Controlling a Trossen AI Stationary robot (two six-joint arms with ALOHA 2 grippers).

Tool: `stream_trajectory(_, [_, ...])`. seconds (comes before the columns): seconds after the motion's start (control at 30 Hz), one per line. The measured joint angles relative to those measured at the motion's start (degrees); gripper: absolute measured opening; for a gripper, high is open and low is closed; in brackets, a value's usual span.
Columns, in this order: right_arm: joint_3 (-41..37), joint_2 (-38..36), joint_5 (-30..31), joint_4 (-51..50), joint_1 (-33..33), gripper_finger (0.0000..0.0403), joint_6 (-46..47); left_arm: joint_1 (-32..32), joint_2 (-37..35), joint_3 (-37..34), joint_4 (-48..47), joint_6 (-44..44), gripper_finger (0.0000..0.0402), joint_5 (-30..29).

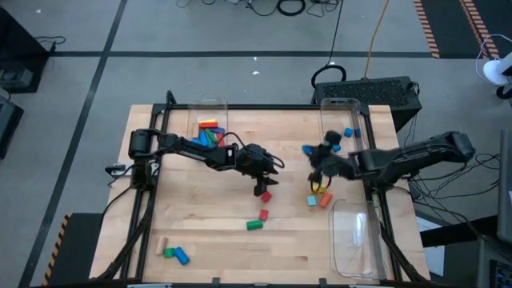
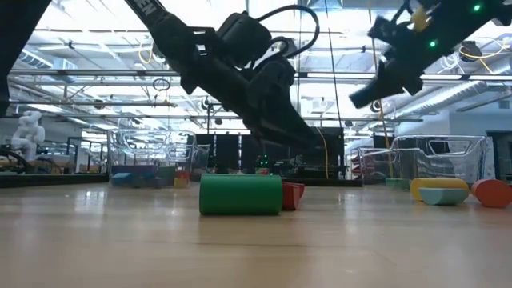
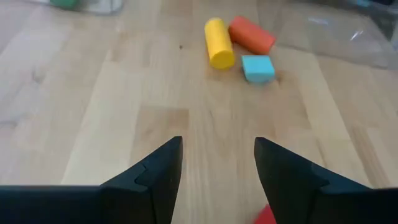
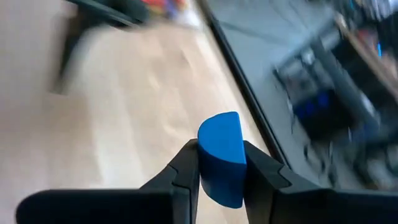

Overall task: Sort blocks by size
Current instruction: Put the blue half-circle block into the top right transparent bin

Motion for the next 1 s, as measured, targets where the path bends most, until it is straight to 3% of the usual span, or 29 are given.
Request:
stream_trajectory(0.2, [0.00,-4.21,-0.86,-13.63,-14.00,0.0072,12.10,0.01,0.00,0.00,-0.51,-0.02,0.0201,-1.32])
stream_trajectory(0.37, [0.00,-4.03,-4.71,-16.31,-25.49,0.0073,17.26,-0.08,0.00,0.00,0.13,-0.04,0.0201,-1.31])
stream_trajectory(0.67, [0.00,0.81,-27.62,-15.87,-47.18,0.0070,15.04,-0.03,0.00,0.00,0.28,-0.20,0.0201,-1.33])
stream_trajectory(0.8, [0.00,5.23,-32.57,-15.67,-53.59,0.0070,13.29,-0.03,0.00,0.00,0.43,-0.19,0.0201,-1.33])
stream_trajectory(1.0, [0.00,11.09,-33.07,-14.81,-58.10,0.0077,10.45,-0.03,0.00,0.00,0.46,-0.17,0.0201,-1.33])
